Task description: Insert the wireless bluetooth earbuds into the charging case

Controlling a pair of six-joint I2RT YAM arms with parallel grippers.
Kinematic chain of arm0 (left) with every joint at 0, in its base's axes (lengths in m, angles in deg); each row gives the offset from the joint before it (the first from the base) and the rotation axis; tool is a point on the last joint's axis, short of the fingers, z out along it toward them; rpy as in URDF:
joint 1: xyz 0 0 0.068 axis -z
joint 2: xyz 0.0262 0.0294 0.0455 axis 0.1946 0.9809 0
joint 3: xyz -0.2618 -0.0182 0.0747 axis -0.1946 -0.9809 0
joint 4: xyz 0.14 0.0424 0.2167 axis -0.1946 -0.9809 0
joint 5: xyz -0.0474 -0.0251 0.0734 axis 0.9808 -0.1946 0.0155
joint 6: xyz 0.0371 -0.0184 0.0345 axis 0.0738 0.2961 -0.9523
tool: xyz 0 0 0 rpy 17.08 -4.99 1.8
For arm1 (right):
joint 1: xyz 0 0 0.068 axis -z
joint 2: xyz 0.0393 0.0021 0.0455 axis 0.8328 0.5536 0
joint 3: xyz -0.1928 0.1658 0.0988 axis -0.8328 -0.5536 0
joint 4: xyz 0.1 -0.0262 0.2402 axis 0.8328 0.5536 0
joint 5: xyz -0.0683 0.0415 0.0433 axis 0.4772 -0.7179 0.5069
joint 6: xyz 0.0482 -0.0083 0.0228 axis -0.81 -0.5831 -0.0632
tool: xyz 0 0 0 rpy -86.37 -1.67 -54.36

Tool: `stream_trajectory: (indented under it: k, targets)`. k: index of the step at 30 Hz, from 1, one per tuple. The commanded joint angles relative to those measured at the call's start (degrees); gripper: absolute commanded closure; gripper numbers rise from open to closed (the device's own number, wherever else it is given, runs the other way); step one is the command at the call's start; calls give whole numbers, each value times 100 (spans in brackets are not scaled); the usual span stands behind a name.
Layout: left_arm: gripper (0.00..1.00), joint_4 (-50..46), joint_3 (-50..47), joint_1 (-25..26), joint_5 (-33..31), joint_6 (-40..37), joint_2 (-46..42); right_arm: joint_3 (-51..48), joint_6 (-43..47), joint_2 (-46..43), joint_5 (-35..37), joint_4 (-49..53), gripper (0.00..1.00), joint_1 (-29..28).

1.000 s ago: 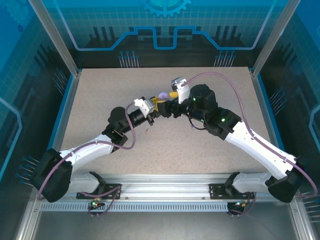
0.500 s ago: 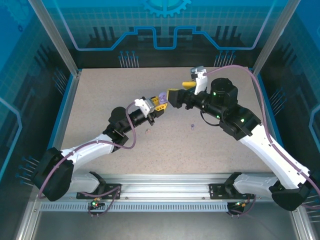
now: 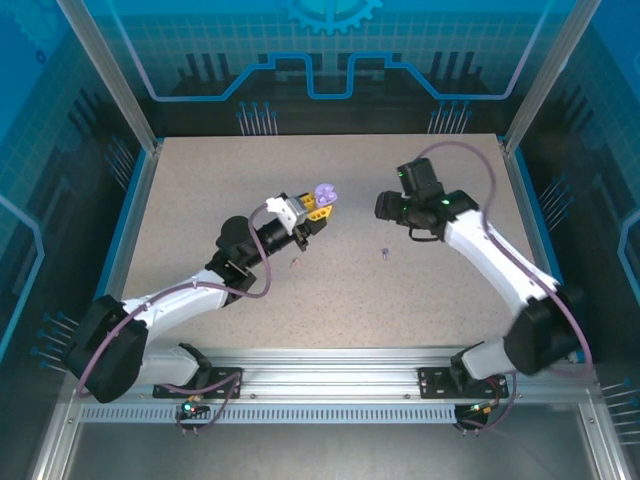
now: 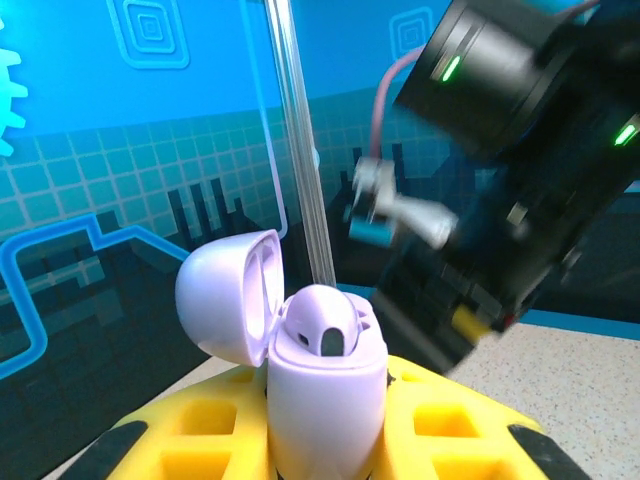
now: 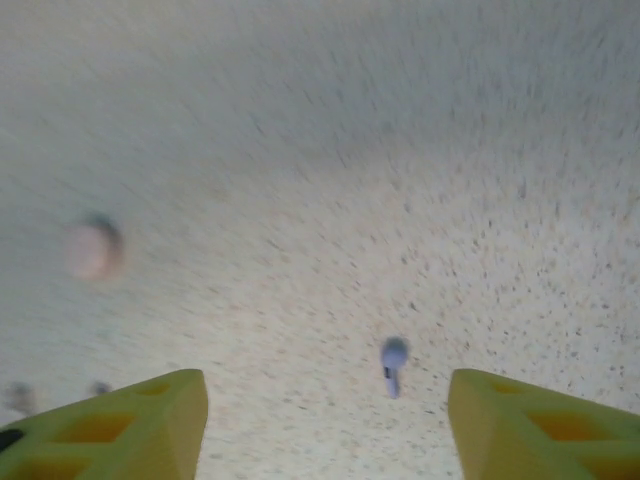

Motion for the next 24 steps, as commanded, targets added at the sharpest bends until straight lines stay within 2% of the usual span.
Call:
stream_trajectory:
  k: [1, 6, 14, 24]
  targets:
    - [100, 288, -123, 42, -141, 47, -276, 346, 95, 837, 32, 512, 44, 28]
    - [100, 313, -224, 45, -178, 46, -427, 725, 287, 1855, 265, 760, 56, 2]
    - [100, 371, -313, 43, -196, 50, -474, 863, 345, 2550, 222, 838, 62, -62]
    - [100, 381, -338, 44, -182, 29, -489, 880, 384, 2931, 392, 917, 64, -151]
